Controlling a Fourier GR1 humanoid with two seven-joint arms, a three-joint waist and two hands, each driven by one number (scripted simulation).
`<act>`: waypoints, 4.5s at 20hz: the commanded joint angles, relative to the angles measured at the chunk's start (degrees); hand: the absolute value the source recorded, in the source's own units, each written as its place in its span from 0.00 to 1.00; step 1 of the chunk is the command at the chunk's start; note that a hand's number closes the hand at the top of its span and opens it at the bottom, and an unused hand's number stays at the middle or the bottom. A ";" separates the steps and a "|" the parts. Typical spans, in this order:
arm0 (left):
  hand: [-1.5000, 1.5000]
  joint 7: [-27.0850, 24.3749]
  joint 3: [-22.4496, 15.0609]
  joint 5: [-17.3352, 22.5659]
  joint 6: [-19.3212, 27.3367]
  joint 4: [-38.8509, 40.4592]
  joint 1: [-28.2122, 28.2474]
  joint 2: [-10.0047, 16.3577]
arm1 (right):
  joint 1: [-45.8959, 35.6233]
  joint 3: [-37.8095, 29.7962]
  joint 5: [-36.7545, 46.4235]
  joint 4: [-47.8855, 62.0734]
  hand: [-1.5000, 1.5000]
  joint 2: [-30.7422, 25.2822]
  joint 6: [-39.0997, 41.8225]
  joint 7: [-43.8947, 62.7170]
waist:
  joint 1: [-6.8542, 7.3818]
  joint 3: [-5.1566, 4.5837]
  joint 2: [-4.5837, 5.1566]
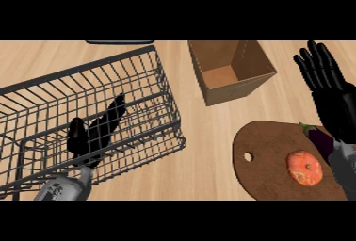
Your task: Pick the squash from the cutting board and place it in the cardboard box
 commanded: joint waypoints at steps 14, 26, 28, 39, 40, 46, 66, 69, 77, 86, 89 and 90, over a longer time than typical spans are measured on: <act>0.50 -3.67 11.39 -10.39 11.44 5.28 8.47 14.74 | 29.79 -5.06 7.38 9.23 0.00 -0.52 -5.27 -17.15 | -3.21 -1.08 -1.08; 0.50 -1.62 12.98 -9.40 8.01 4.81 5.52 17.20 | 32.39 -6.87 23.38 12.71 0.00 -19.45 -2.80 -20.24 | -0.68 -1.52 -0.72; 0.50 -0.30 11.13 -12.29 10.77 3.85 6.26 14.95 | 32.83 -6.38 24.97 11.12 0.00 -22.58 -0.88 -17.96 | -0.83 -1.48 -0.87; 0.50 -2.73 12.74 -13.45 7.71 7.84 4.13 12.89 | 22.20 3.93 31.82 6.81 0.00 -25.20 10.35 3.73 | -0.35 -1.44 -0.64; 0.50 -2.83 13.20 -13.34 7.75 5.70 5.51 13.15 | 21.33 4.60 32.09 6.03 0.00 -24.67 11.01 5.68 | -0.12 -1.43 -0.78; 0.50 -4.12 15.53 -13.37 6.06 6.23 6.64 12.90 | 18.69 7.05 35.75 5.16 0.00 -21.09 10.59 11.36 | -0.65 -1.40 -0.93; 0.50 -5.04 20.23 -17.30 3.32 6.81 7.04 9.68 | 17.96 8.33 37.60 -1.66 0.00 -14.88 12.99 13.17 | -1.28 -1.38 -0.96; 0.50 -3.55 19.20 -18.34 2.61 6.16 5.76 8.17 | 16.80 8.16 36.93 -2.86 0.00 -15.88 16.84 15.51 | -1.22 -1.38 -0.91; 0.50 -2.68 21.52 -18.95 0.52 6.81 4.66 8.32 | 17.55 10.47 41.09 -1.12 0.00 -13.26 17.22 22.67 | -0.92 -1.36 -0.80; 0.50 -2.25 22.62 -21.51 0.42 4.72 5.77 7.01 | 16.07 11.57 54.75 6.51 1.00 -8.61 2.65 16.27 | -0.67 -1.27 -0.87; 0.50 -3.50 24.66 -20.04 -2.16 8.48 3.01 7.59 | 14.63 11.40 57.34 10.08 1.00 -6.46 -1.13 15.43 | -0.95 -1.29 -0.68; 0.50 -3.46 23.19 -21.81 -0.80 6.06 5.72 5.86 | 13.85 8.97 55.29 3.92 1.00 -9.75 3.32 18.29 | -1.26 -1.36 -0.97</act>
